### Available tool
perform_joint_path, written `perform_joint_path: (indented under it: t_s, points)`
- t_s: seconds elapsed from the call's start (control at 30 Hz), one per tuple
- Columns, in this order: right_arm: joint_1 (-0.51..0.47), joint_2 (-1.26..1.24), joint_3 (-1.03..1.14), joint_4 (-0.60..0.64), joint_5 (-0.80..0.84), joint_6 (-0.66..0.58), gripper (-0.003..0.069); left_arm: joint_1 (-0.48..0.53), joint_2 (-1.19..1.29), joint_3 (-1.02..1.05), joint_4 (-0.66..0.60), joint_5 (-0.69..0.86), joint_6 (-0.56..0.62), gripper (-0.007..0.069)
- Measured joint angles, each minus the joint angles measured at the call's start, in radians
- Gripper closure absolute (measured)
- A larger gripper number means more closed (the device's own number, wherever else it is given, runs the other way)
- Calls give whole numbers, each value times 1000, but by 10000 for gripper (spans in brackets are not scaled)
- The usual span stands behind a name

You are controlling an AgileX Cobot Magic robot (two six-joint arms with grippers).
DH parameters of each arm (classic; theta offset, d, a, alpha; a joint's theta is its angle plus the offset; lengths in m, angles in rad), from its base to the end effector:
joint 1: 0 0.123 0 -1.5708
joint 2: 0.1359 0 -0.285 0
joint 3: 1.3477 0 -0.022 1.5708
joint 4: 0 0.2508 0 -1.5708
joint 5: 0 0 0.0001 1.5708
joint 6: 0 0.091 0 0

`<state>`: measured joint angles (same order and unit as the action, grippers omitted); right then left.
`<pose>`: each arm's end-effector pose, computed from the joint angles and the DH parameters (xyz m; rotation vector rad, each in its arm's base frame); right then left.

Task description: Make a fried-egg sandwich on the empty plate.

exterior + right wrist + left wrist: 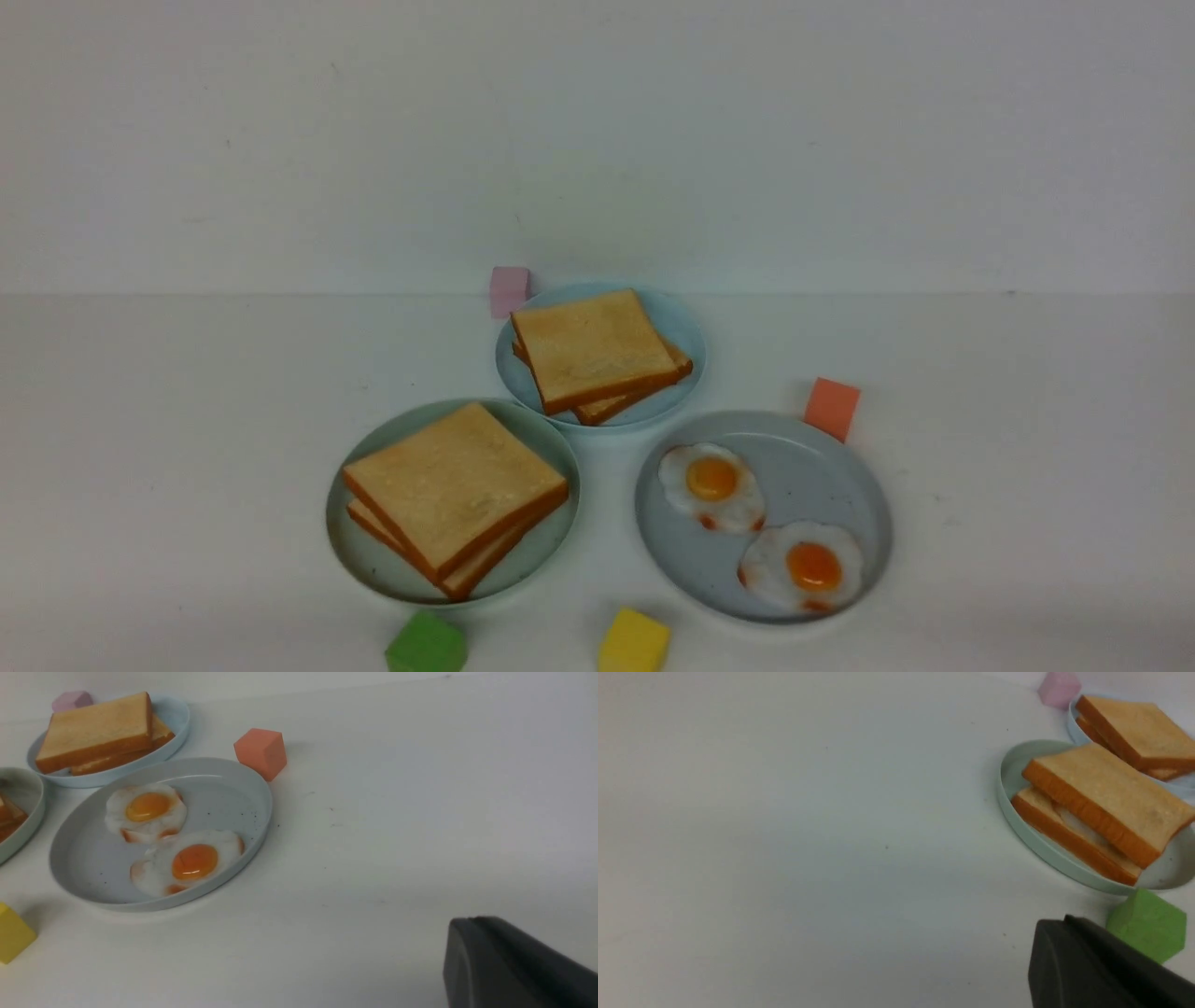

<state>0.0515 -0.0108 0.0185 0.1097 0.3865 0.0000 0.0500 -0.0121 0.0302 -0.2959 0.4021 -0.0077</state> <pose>0.0519 0.0064 0.1730 0.0187 1.8778 0.1440 0.0522 -0.0078 0.1692 -0.2346 1.8800 -0.2658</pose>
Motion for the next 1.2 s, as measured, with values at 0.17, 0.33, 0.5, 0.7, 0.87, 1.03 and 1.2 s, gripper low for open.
perform_joint_path:
  t_s: [0.17, 0.33, 0.5, 0.7, 0.87, 1.03, 1.2]
  points:
    - [0, 0, 0, 0, 0, 0, 637, 0, 0, 0, -27, 1, -2, 638]
    - [0, 0, 0, 0, 0, 0, 635, 0, 0, 0, -31, -1, -3, 638]
    - [0, 0, 0, 0, 0, 0, 629, 0, 0, 0, -32, -2, -3, 638]
    - [0, 0, 0, 0, 0, 0, 620, 0, 0, 0, -32, -2, -3, 638]
    - [0, 0, 0, 0, 0, 0, 613, 0, 0, 0, -32, -2, -3, 638]
    - [0, 0, 0, 0, 0, 0, 606, 0, 0, 0, -32, -2, -3, 638]
    - [0, 0, 0, 0, 0, 0, 601, 0, 0, 0, -32, -2, -3, 638]
